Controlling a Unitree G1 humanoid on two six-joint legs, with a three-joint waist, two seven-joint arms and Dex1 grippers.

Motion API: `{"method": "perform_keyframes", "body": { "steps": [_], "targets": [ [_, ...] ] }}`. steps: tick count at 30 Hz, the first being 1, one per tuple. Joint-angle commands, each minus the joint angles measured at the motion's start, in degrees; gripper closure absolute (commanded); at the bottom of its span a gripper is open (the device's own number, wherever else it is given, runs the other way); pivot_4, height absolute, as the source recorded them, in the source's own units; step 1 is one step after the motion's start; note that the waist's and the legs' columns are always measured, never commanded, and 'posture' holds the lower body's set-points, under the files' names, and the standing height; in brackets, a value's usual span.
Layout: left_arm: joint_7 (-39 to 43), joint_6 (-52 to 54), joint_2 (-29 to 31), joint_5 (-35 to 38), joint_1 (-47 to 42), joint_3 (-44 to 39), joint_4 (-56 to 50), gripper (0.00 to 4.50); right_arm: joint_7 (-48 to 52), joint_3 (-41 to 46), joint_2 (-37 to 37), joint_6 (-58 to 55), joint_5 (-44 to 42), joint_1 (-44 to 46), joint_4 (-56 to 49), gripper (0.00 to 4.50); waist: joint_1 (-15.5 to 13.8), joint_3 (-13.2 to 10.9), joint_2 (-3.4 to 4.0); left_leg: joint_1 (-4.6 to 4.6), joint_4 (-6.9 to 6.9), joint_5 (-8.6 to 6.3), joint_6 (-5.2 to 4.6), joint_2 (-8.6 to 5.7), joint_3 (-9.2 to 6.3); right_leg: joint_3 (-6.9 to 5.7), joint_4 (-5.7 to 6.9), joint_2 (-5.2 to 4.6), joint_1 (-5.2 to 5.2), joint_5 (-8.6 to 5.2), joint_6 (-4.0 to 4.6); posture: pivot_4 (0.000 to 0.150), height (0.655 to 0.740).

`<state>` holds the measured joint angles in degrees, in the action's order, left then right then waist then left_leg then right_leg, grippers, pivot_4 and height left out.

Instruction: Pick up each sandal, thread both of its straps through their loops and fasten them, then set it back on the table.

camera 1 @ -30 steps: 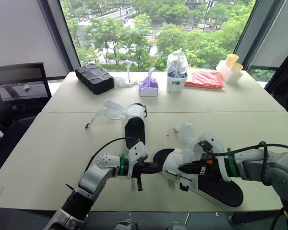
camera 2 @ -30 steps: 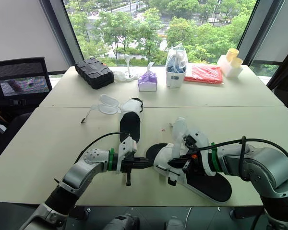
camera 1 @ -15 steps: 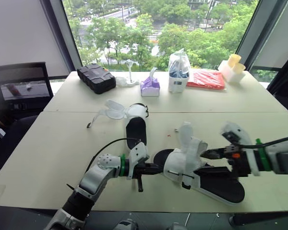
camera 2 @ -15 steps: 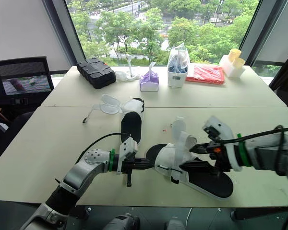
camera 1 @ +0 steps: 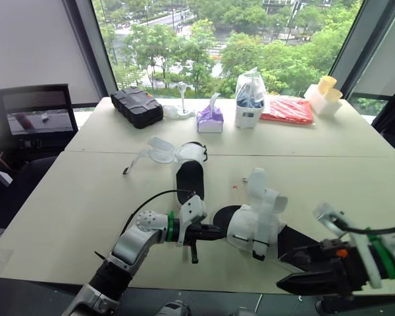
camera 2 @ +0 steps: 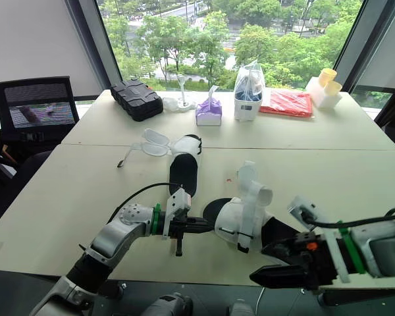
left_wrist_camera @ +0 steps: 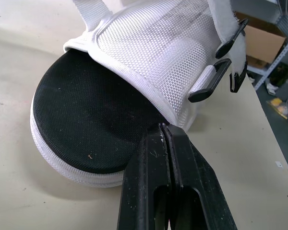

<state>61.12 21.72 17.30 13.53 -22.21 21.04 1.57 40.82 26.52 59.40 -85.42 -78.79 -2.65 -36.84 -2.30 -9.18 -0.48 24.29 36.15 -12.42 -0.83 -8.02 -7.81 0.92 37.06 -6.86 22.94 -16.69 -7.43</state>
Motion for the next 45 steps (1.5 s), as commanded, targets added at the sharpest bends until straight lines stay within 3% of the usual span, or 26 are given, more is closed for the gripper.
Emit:
{"method": "perform_keyframes", "body": {
  "steps": [1, 13, 35, 39, 44, 45],
  "targets": [
    [0.68, 0.46, 0.32, -0.55, 0.44, 1.73, 0.88, 4.5, -4.36, -4.64, -2.38, 3.99, 3.08, 0.22, -0.06, 0.03, 0.02, 0.0, 0.01, 0.0, 0.02, 0.0, 0.0, 0.0, 0.01, 0.0, 0.0, 0.0, -0.01, 0.0, 0.0, 0.15, 0.74],
    [0.38, 0.76, 0.92, -0.46, 1.14, 1.83, -0.5, 4.5, -9.52, -14.06, -6.97, 10.96, 10.0, 3.14, 2.61, 0.03, 0.05, 0.01, 0.01, -0.01, 0.02, 0.0, 0.0, 0.0, 0.0, -0.01, 0.0, 0.03, -0.02, 0.0, 0.0, 0.15, 0.74],
    [-0.26, 1.18, 1.15, -0.09, 1.34, 1.67, -0.88, 4.5, -8.12, -14.91, -7.59, 13.27, 11.2, 7.51, 5.76, 0.03, 0.03, 0.01, 0.01, -0.03, 0.02, 0.0, 0.0, 0.0, -0.01, -0.01, -0.01, 0.04, -0.04, 0.0, 0.0, 0.15, 0.74],
    [-0.31, -0.21, 1.27, -0.59, 0.31, 1.27, 0.28, 4.5, -7.5, -15.69, -7.24, 12.71, 11.43, 7.88, 6.07, 1.79, -0.02, 0.01, 0.01, -0.03, 0.02, 0.0, 0.0, 0.0, -0.01, -0.01, 0.0, 0.04, -0.04, 0.0, 0.0, 0.15, 0.74],
    [-0.23, -0.87, 1.73, -0.11, -1.12, -0.16, 1.99, 4.5, -7.55, -16.42, -7.51, 12.33, 11.47, 8.62, 6.35, 4.46, 0.02, 0.0, 0.01, -0.03, 0.02, 0.0, 0.0, 0.0, -0.01, -0.01, -0.01, 0.03, -0.03, 0.0, 0.0, 0.15, 0.74],
    [-0.19, -1.13, 1.95, -0.06, -1.35, -0.47, 2.31, 4.5, -7.51, -16.67, -7.5, 12.26, 11.59, 8.79, 6.37, 4.49, 0.05, 0.01, 0.01, -0.03, 0.02, 0.0, 0.0, 0.0, -0.01, -0.01, 0.0, 0.03, -0.03, 0.0, 0.0, 0.15, 0.74]
  ]
}}
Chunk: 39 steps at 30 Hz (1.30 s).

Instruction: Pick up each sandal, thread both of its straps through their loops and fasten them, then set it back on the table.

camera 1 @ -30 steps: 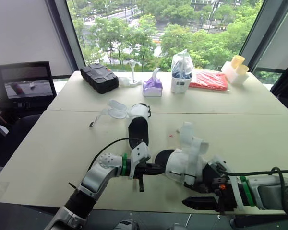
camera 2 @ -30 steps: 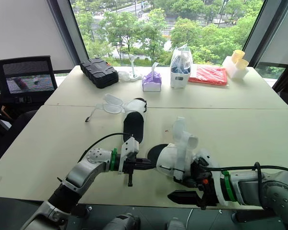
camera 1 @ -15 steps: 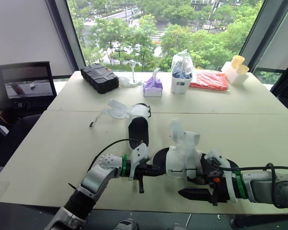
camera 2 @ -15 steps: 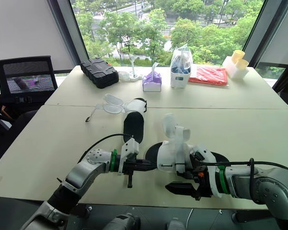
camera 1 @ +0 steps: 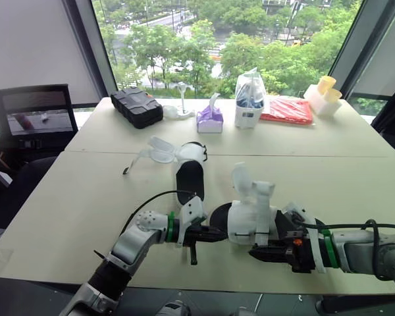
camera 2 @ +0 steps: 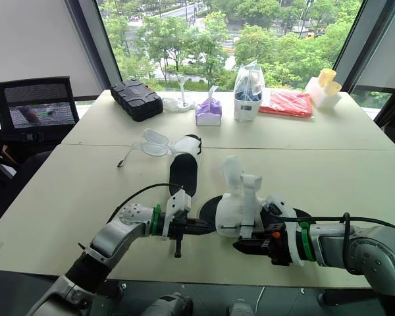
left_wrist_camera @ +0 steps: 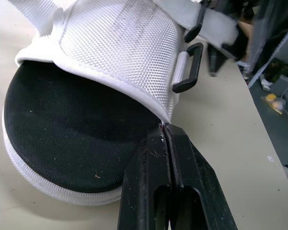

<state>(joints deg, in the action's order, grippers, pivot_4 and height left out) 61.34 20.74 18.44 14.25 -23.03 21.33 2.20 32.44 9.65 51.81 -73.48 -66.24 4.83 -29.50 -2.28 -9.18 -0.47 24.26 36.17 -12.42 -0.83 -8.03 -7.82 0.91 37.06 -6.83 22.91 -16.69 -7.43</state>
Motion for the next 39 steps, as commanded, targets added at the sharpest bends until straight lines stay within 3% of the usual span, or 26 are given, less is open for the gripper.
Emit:
{"method": "perform_keyframes", "body": {
  "steps": [1, 11, 22, 30, 39],
  "targets": [
    [-0.37, -0.34, 0.96, -0.75, -0.69, -0.95, 1.9, 4.5, 0.9, 0.03, 0.11, 0.26, -0.87, 1.42, -0.96, 4.49, 0.04, 0.0, 0.0, 0.0, 0.0, 0.0, 0.0, 0.0, 0.0, 0.0, 0.0, 0.0, 0.01, 0.0, 0.0, 0.15, 0.74],
    [-1.01, -1.58, 0.25, 0.26, -2.68, -2.84, 3.31, 4.5, 1.83, -1.75, 1.02, -0.59, 0.26, 1.64, -0.68, 4.49, 0.07, 0.0, 0.0, 0.01, -0.02, 0.0, 0.0, 0.0, 0.0, 0.0, 0.01, 0.0, 0.05, 0.0, 0.0, 0.15, 0.74],
    [-2.17, -8.46, -3.64, -3.07, -5.96, -1.35, 11.63, 4.5, 4.68, -1.67, 2.84, -0.09, 2.21, 0.59, -1.21, 4.49, -0.05, -0.02, -0.03, 0.05, -0.01, 0.0, 0.0, -0.02, 0.0, -0.01, 0.0, 0.0, 0.07, 0.01, -0.01, 0.15, 0.74],
    [2.36, -5.3, -2.25, -3.5, -4.45, 1.74, 10.37, 4.5, 8.42, -1.25, 6.64, 0.53, 1.81, -2.61, -6.2, 4.49, 0.0, -0.02, -0.03, 0.06, -0.04, 0.0, 0.0, -0.01, 0.0, -0.01, -0.02, 0.0, 0.08, 0.0, -0.02, 0.15, 0.74],
    [3.42, -1.74, -1.74, -2.78, -3.01, 2.36, 6.85, 4.5, 12.19, -7.41, 11.04, 6.55, 9.99, -8.49, -12.55, 4.49, 0.02, -0.01, -0.03, 0.05, -0.03, -0.01, -0.01, 0.0, 0.0, -0.02, -0.02, 0.0, 0.07, 0.0, -0.02, 0.15, 0.74]
  ]
}}
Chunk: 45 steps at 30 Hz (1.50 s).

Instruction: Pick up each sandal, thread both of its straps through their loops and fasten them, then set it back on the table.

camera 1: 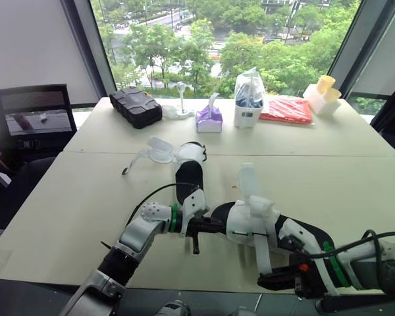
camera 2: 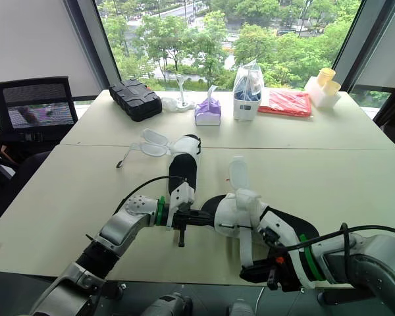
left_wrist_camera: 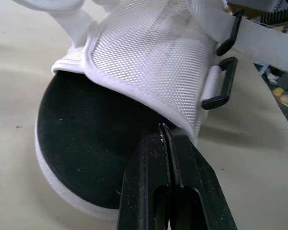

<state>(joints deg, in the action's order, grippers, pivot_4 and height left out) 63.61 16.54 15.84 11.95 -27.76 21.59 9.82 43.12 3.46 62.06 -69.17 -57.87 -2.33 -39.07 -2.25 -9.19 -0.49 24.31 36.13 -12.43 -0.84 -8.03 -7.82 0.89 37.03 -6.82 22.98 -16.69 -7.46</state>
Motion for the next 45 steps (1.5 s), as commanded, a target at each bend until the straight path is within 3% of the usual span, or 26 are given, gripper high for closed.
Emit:
{"method": "perform_keyframes", "body": {
  "steps": [1, 9, 14, 22, 27, 31, 38, 45],
  "targets": [
    [1.26, 2.93, 1.03, -0.32, 1.83, 2.02, -1.26, 4.5, 1.64, -1.5, 0.85, 2.55, 1.95, -1.64, -3.37, 4.49, 0.0, 0.0, 0.0, 0.0, 0.0, 0.0, 0.0, 0.0, 0.0, 0.0, 0.0, 0.0, 0.0, 0.0, 0.0, 0.15, 0.74],
    [2.18, 7.49, 2.96, 0.93, 4.4, 2.72, -6.47, 4.5, 4.73, -9.94, 4.52, 10.64, 13.3, -7.24, -6.4, 4.49, 0.01, 0.01, 0.01, -0.01, 0.0, 0.0, 0.01, 0.0, 0.0, 0.0, 0.0, 0.0, -0.01, 0.0, -0.01, 0.15, 0.74],
    [2.2, 8.2, 3.19, 0.66, 4.89, 3.02, -7.25, 4.5, 6.71, -7.81, 6.24, 14.11, 15.75, -8.33, -7.48, 4.49, -0.03, 0.0, 0.0, -0.04, 0.0, -0.01, 0.01, 0.0, 0.0, 0.0, -0.03, 0.0, -0.06, -0.01, -0.01, 0.15, 0.74],
    [2.6, 5.49, 3.01, -1.63, 3.56, 4.5, -3.68, 4.5, 10.56, 8.72, 9.48, 10.48, 5.43, -3.53, -10.04, 4.49, -0.13, 0.0, 0.0, -0.04, 0.01, -0.01, 0.0, 0.01, 0.0, -0.01, -0.04, -0.01, -0.09, -0.01, 0.0, 0.15, 0.74],
    [2.78, 3.09, 2.19, -2.43, 2.36, 5.16, -0.14, 4.5, 11.42, 14.98, 11.51, 6.84, -4.46, 5.76, -5.48, 4.49, -0.25, 0.01, 0.01, -0.09, 0.03, -0.02, -0.02, 0.01, -0.03, -0.07, -0.18, -0.03, -0.26, -0.01, 0.01, 0.15, 0.74],
    [2.93, 2.05, 1.83, -2.64, 2.04, 5.47, 0.86, 4.5, 9.71, 11.91, 10.93, 4.34, -8.29, 14.77, 0.75, 4.49, -0.29, 0.03, 0.05, -0.15, 0.02, -0.07, -0.11, 0.01, -0.11, -0.14, -0.62, -0.03, -0.51, 0.0, 0.04, 0.15, 0.74],
    [3.02, 0.74, 1.82, -3.14, 2.79, 5.77, 1.4, 4.5, 9.3, 0.2, 5.81, 3.2, -3.88, 23.66, 7.1, 4.49, -0.34, 0.04, 0.06, -0.16, 0.07, -0.17, -0.28, -0.05, -0.1, -0.14, -0.94, -0.07, -0.51, 0.11, -0.11, 0.15, 0.74],
    [2.43, 0.1, 1.88, -3.45, 3.74, 5.94, 1.22, 4.5, 5.49, -4.73, -1.91, 1.02, 1.18, 30.64, 18.48, 4.49, -0.24, 0.05, 0.09, -0.2, 0.08, -0.17, -0.29, -0.07, -0.1, -0.11, -0.92, -0.06, -0.5, 0.2, -0.24, 0.15, 0.74]
  ]
}}
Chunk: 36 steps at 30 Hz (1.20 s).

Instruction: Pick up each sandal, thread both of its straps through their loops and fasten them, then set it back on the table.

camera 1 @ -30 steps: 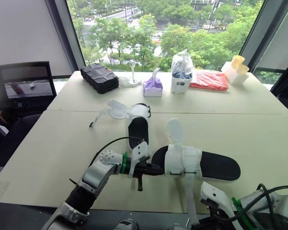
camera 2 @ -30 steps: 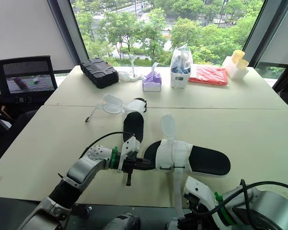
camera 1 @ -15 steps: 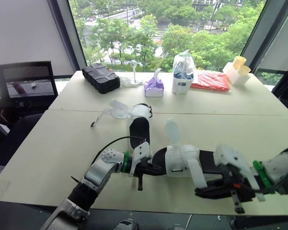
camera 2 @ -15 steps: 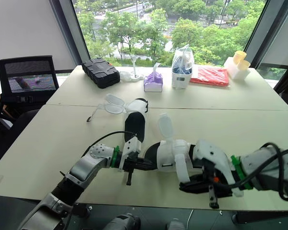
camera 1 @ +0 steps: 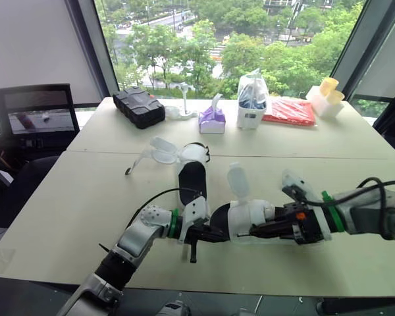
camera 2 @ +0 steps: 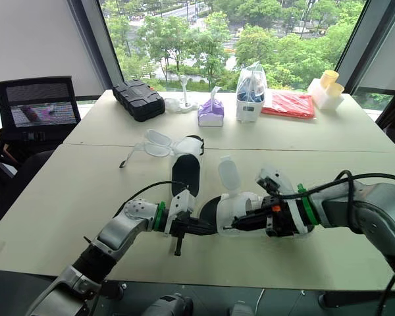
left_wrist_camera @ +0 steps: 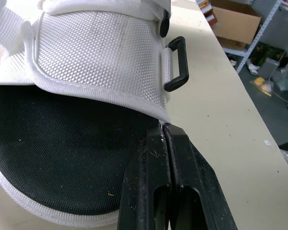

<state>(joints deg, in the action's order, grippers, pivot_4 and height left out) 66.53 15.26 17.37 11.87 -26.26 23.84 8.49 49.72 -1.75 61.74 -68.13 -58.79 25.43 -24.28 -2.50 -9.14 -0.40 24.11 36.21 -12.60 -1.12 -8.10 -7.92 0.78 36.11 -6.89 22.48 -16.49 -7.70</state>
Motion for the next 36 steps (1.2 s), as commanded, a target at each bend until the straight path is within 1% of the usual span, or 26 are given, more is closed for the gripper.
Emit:
{"method": "perform_keyframes", "body": {
  "steps": [1, 2, 3, 5, 7, 8, 13, 19, 20, 23, 25, 30, 34, 36],
  "targets": [
    [-0.68, 1.27, 0.3, -3.41, 2.29, 3.66, 2.51, 4.5, -0.88, -0.03, -1.95, -0.02, 3.05, 3.51, 5.05, 4.49, 0.04, 0.01, 0.01, -0.01, 0.0, 0.0, 0.0, -0.01, 0.0, 0.01, -0.01, 0.0, 0.01, 0.0, 0.0, 0.15, 0.74],
    [-0.88, 1.13, 0.27, -3.47, 2.33, 3.63, 2.49, 4.5, -0.2, -0.79, -1.82, 0.44, 4.47, 3.85, 5.88, 3.81, -0.03, 0.01, 0.02, -0.02, 0.0, 0.0, 0.0, -0.01, 0.0, 0.01, 0.0, 0.0, -0.01, 0.01, -0.01, 0.15, 0.74],
    [-1.01, 1.07, 0.27, -3.49, 2.31, 3.57, 2.46, 4.5, 0.32, -1.46, -1.88, 1.02, 5.84, 4.19, 6.94, 3.59, -0.06, 0.01, 0.02, -0.02, 0.0, 0.0, 0.0, -0.02, 0.0, 0.01, 0.0, 0.0, 0.0, 0.01, -0.02, 0.15, 0.74],
    [-1.22, 1.03, 0.28, -3.52, 2.31, 3.52, 2.37, 4.5, -0.31, -1.81, -3.4, 1.45, 7.63, 5.32, 9.56, 2.75, -0.03, 0.02, 0.02, -0.05, -0.01, 0.0, 0.0, -0.02, 0.0, 0.01, 0.0, 0.01, -0.01, 0.02, -0.02, 0.15, 0.74],
    [-1.4, 0.95, 0.33, -3.57, 2.33, 3.51, 2.3, 4.5, -2.36, -1.41, -6.44, 1.29, 8.68, 6.82, 12.6, 1.66, 0.08, 0.04, 0.01, -0.07, 0.0, 0.0, 0.0, -0.02, 0.0, 0.02, 0.01, 0.01, -0.03, 0.02, -0.03, 0.15, 0.74],
    [-1.49, 0.93, 0.35, -3.59, 2.34, 3.49, 2.28, 4.5, -3.35, -1.36, -7.84, 1.47, 9.6, 7.39, 13.81, 1.19, 0.09, 0.05, 0.03, -0.1, 0.0, 0.0, 0.0, -0.02, 0.0, 0.03, 0.01, 0.01, -0.07, 0.03, -0.02, 0.15, 0.74],
    [-1.71, 1.06, 0.55, -3.6, 2.62, 3.42, 1.87, 4.5, -5.24, -0.96, -11.96, 2.2, 13.41, 9.29, 18.0, 1.19, 0.02, 0.06, 0.04, -0.11, -0.03, 0.0, 0.0, -0.04, 0.0, 0.04, 0.03, 0.02, -0.04, 0.05, -0.04, 0.15, 0.74],
    [-1.8, 1.2, 0.82, -3.57, 2.79, 3.37, 1.51, 4.5, -4.22, -0.81, -13.43, 2.12, 16.04, 11.19, 20.4, 1.19, 0.06, 0.06, 0.05, -0.11, -0.03, 0.0, 0.0, -0.04, 0.0, 0.05, 0.04, 0.03, -0.03, 0.09, -0.11, 0.15, 0.74],
    [-1.84, 1.25, 0.84, -3.56, 2.81, 3.36, 1.46, 4.5, -4.19, -1.13, -13.51, 2.99, 17.22, 11.76, 21.32, 1.19, 0.08, 0.06, 0.05, -0.11, -0.03, 0.0, 0.0, -0.05, 0.0, 0.05, 0.04, 0.03, -0.03, 0.09, -0.12, 0.15, 0.74],
    [-1.96, 1.29, 0.9, -3.59, 2.78, 3.32, 1.41, 4.5, -5.63, -1.71, -14.78, 8.01, 22.94, 16.86, 29.23, 1.19, 0.27, 0.09, 0.11, -0.12, -0.02, 0.0, 0.0, -0.05, 0.02, 0.07, 0.04, 0.04, -0.03, 0.1, -0.12, 0.15, 0.74],
    [-2.04, 1.26, 0.88, -3.58, 2.72, 3.39, 1.41, 4.5, -4.8, -2.55, -14.88, 10.38, 25.65, 18.82, 31.96, 1.19, 0.16, 0.11, 0.14, -0.14, -0.02, 0.01, 0.01, -0.05, 0.05, 0.08, 0.07, 0.04, -0.03, 0.11, -0.12, 0.15, 0.74],
    [-2.12, 1.28, 0.93, -3.6, 2.77, 3.39, 1.21, 4.5, -0.99, -5.57, -14.36, 15.11, 31.38, 20.0, 34.54, 1.19, 0.13, 0.11, 0.14, -0.14, -0.08, 0.0, 0.01, -0.05, 0.03, 0.08, 0.05, 0.05, 0.0, 0.11, -0.13, 0.15, 0.74],
    [-2.29, 1.28, 0.91, -3.62, 2.77, 3.4, 1.24, 4.5, 0.66, -8.75, -14.13, 23.83, 38.46, 19.94, 37.75, 1.19, 0.2, 0.11, 0.14, -0.14, -0.04, 0.01, 0.02, -0.07, 0.04, 0.09, 0.07, 0.06, 0.0, 0.12, -0.13, 0.15, 0.74],
    [-2.39, 1.36, 1.0, -3.6, 2.95, 3.44, 0.91, 4.5, 1.68, -8.95, -14.4, 25.0, 39.79, 19.92, 38.55, 1.19, 0.2, 0.11, 0.14, -0.14, -0.04, 0.01, 0.02, -0.07, 0.05, 0.09, 0.08, 0.08, 0.0, 0.12, -0.14, 0.15, 0.74]
  ]
}}
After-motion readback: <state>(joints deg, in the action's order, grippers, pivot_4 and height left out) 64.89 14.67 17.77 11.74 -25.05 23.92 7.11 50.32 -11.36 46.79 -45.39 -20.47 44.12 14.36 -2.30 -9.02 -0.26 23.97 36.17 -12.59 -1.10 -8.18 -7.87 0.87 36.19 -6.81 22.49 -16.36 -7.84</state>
